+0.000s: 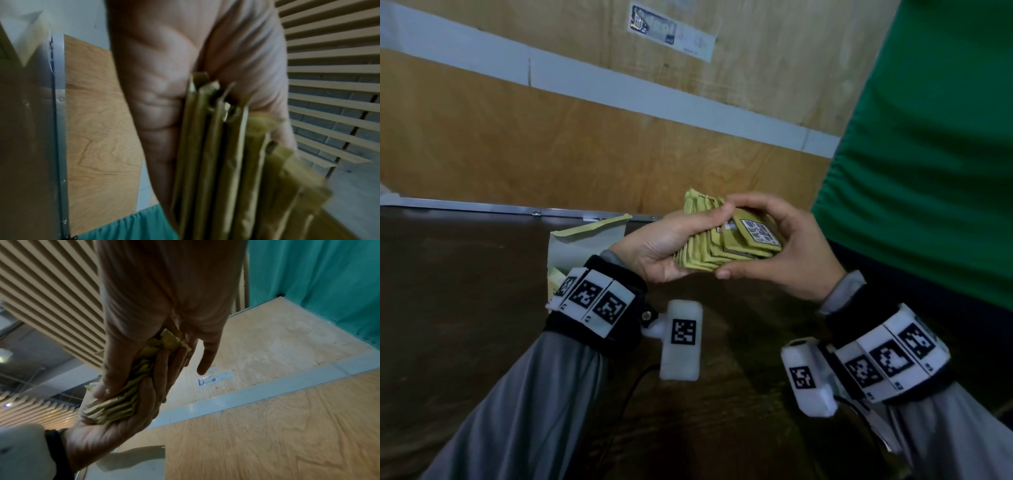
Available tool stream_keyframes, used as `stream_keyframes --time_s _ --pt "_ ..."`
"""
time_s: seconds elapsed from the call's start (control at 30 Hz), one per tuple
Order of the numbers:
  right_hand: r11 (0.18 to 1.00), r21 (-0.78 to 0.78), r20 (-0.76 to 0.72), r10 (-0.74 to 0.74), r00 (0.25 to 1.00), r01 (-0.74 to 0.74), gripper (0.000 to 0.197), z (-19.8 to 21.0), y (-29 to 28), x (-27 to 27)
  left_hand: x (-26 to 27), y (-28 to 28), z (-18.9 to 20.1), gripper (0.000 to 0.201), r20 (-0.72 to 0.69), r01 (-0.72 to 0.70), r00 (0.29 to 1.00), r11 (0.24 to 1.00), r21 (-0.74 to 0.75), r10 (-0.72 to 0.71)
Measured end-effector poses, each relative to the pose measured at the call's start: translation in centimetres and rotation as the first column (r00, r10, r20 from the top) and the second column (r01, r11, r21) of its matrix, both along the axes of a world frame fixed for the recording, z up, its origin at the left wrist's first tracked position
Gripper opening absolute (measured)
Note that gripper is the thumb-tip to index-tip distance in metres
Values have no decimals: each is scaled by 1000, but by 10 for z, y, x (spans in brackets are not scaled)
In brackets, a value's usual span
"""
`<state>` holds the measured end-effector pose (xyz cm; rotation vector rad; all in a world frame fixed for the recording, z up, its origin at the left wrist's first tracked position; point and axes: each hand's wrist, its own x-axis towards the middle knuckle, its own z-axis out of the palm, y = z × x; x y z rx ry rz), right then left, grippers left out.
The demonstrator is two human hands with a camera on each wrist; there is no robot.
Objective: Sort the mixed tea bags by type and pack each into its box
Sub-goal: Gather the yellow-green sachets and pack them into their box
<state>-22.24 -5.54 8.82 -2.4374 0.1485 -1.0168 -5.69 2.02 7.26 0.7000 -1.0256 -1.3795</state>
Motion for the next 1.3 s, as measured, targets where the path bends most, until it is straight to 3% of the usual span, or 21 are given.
stream_keyframes --time_s 0.17,0.4,0.6,0.9,1.0,1.1,1.2,1.3 --pt "994 -103 -37 -28 999 24 82 4 2 -4 6 1 -5 55 59 88 995 989 -116 -82" --pt "999 -33 -9 -28 1000 28 73 -1 2 -7 3 8 -3 47 158 81 986 972 -221 -46" --pt "998 -10 28 -58 998 58 70 -6 0 -10 0 7 -2 47 154 80 987 979 -187 -51" --pt "989 -22 102 -145 984 148 71 -15 -7 -9 0 0 -3 42 139 -47 989 996 -75 57" --pt "973 -132 91 -177 980 188 68 -18 -9 -8 -6 -2 -2 31 91 -37 995 999 -39 40" --pt "939 -260 -29 -238 971 223 70 -21 -7 -5 -13 -6 -1 21 96 -18 995 1000 5 18" --pt "917 -321 -93 -279 956 237 77 -21 -6 -3 -19 -11 -3 30 125 -37 992 997 63 29" --pt "885 -371 -36 -316 948 281 82 -23 -4 -5 -22 -13 -2 33 62 -68 996 994 85 63"
